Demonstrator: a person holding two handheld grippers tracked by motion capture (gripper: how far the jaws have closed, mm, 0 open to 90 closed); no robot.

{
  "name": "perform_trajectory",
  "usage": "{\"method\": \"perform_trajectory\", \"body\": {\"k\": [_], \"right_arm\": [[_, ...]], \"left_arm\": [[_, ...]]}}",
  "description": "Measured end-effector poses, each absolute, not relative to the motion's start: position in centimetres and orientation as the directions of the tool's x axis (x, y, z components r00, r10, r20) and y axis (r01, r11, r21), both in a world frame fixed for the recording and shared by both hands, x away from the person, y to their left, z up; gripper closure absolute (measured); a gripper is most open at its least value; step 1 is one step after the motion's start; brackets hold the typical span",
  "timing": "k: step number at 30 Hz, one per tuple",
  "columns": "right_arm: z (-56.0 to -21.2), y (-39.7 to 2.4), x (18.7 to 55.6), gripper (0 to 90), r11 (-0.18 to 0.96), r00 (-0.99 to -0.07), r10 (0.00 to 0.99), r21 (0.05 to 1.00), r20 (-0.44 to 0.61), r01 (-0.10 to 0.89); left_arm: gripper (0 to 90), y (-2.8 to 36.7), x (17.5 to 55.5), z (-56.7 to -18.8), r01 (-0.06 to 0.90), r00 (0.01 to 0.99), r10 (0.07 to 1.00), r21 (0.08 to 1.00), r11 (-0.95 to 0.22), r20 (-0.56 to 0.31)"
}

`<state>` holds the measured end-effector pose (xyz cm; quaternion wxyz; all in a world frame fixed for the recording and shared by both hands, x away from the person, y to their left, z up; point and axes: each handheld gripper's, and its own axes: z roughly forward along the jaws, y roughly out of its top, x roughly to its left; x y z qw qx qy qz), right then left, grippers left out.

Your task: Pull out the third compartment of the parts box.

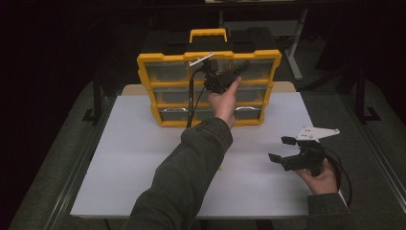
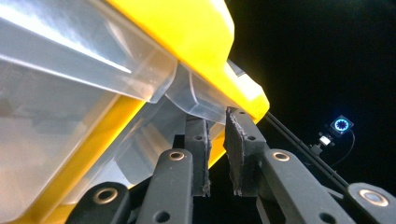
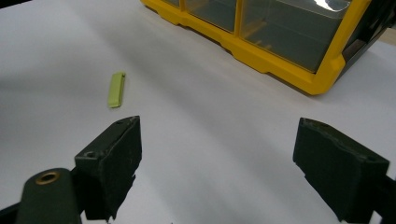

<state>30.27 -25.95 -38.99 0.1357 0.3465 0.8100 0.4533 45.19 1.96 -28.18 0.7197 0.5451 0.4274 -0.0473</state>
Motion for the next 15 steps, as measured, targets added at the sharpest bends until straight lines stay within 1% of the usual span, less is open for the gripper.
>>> {"method": "perform_trajectory", "body": {"k": [8,15], "right_arm": [[-38.97,-25.88,30.25,14.4,0.350,-0.723,0.685,0.830,0.090,0.435],[-38.99,-25.77,30.20,14.4,0.355,-0.725,0.683,0.828,0.086,0.433]], "left_arm": [[79.3,1.88,44.97,-28.23,0.524,0.623,0.407,0.743,0.416,-0.668],[79.2,2.20,44.59,-28.41,0.541,0.608,0.384,0.717,0.441,-0.695]]}}
